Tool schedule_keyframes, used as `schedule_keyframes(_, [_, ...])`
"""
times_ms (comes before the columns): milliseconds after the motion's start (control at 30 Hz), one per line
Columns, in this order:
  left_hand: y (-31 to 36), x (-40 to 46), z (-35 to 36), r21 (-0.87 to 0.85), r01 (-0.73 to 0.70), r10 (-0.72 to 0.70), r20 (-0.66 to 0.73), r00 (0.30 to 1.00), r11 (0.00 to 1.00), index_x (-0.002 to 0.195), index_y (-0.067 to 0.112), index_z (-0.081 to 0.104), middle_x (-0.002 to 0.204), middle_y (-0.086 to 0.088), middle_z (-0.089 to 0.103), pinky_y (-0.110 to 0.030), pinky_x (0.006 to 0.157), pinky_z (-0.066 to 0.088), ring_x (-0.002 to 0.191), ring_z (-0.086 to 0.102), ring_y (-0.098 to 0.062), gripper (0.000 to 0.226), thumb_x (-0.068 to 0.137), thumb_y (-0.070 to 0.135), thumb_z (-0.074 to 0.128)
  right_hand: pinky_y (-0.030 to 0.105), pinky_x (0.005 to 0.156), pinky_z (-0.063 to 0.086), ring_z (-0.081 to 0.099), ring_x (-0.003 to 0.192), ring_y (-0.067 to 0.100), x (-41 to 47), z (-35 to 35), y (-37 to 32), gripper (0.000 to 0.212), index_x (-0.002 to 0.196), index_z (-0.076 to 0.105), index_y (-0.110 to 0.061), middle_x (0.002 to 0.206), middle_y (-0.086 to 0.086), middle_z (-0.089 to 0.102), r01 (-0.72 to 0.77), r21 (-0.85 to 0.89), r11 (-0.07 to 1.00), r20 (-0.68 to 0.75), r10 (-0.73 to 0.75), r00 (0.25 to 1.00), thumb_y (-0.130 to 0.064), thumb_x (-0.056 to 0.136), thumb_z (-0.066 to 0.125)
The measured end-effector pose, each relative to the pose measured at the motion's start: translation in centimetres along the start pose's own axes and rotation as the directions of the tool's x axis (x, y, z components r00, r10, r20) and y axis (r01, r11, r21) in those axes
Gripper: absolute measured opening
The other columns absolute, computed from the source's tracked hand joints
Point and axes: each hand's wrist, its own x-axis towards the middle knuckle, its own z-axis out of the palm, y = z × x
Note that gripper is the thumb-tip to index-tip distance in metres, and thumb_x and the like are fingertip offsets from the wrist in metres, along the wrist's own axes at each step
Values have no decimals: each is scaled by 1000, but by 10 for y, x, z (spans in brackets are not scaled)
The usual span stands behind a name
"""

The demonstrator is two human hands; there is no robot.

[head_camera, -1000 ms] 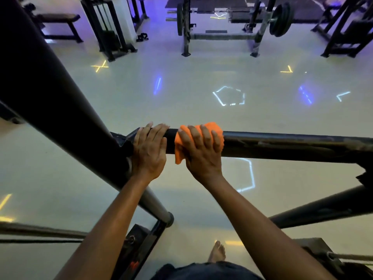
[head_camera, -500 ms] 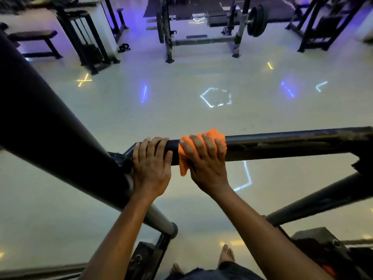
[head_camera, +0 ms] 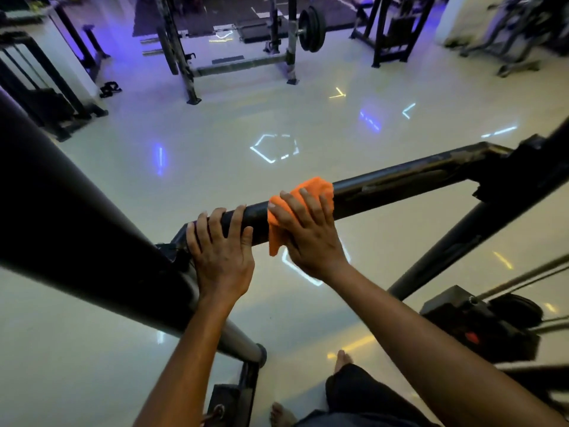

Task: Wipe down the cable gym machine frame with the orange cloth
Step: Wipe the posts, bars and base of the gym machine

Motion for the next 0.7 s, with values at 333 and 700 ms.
schedule_keyframes(333, [27,9,-9,-113,-83,98,134,986,990,163,34,36,164,-7,37,-63,130,0,158,23,-34,56,111,48,21,67,129,15,20,162,45,5,6,-11,44,153,56,-18,166,9,43,-371,124,920,-163,388,907,-28,110,57])
schedule_keyframes(700, [57,15,0,-177,-118,137,95,986,977,161,29,40,160,-1,43,-59,129,9,153,33,-29,53,111,45,29,69,128,18,34,155,48,-14,-27,86,50,152,52,-22,159,13,51,-268,-12,963,-219,259,941,-24,103,63])
